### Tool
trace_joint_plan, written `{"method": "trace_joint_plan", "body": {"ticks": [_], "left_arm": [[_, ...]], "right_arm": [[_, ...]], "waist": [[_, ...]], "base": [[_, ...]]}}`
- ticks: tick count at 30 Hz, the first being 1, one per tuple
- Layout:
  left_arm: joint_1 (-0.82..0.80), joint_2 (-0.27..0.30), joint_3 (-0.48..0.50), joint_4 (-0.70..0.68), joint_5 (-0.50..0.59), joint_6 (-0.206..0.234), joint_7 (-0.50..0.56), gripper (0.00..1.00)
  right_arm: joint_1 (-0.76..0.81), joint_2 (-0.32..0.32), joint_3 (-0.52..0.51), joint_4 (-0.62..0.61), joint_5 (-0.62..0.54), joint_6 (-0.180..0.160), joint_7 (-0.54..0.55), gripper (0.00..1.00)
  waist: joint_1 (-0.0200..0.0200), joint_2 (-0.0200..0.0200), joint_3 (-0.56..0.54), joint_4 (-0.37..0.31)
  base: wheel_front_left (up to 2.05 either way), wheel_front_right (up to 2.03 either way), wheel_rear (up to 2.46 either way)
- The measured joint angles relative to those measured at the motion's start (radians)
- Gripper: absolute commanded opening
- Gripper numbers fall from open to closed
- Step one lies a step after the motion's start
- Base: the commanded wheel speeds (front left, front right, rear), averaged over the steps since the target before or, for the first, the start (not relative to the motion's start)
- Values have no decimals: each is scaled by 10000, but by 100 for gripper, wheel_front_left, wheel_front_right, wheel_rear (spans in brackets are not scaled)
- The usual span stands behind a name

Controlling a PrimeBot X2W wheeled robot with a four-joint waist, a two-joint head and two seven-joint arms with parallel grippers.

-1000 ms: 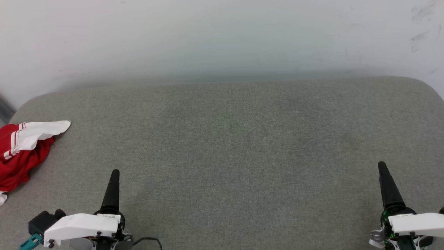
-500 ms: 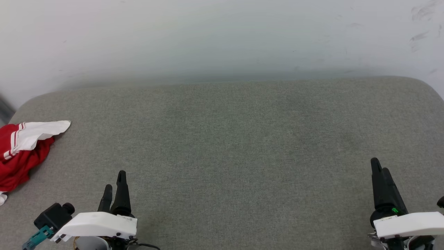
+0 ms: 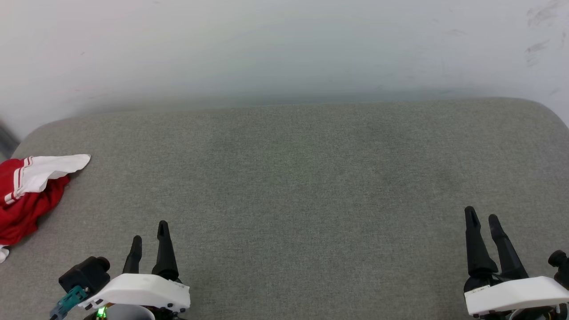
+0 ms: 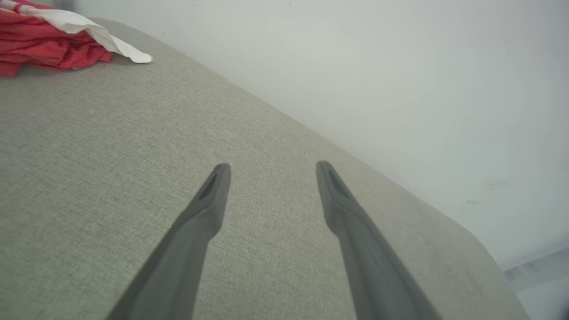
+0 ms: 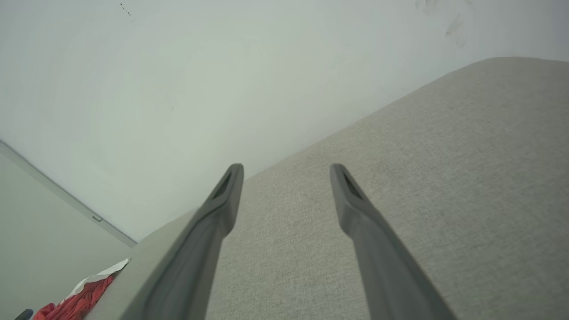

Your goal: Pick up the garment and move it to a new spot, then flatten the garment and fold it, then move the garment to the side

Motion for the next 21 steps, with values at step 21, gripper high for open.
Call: {"method": "trace_joint_plan", "body": {"ticks": [21], "left_arm": [[244, 357, -750, -430, 2173, 314, -568, 100]], "right_arm": [[349, 0, 125, -249, -2401, 0, -562, 100]], "waist": [[0, 0, 6, -24]], "base": [[0, 0, 0]]}}
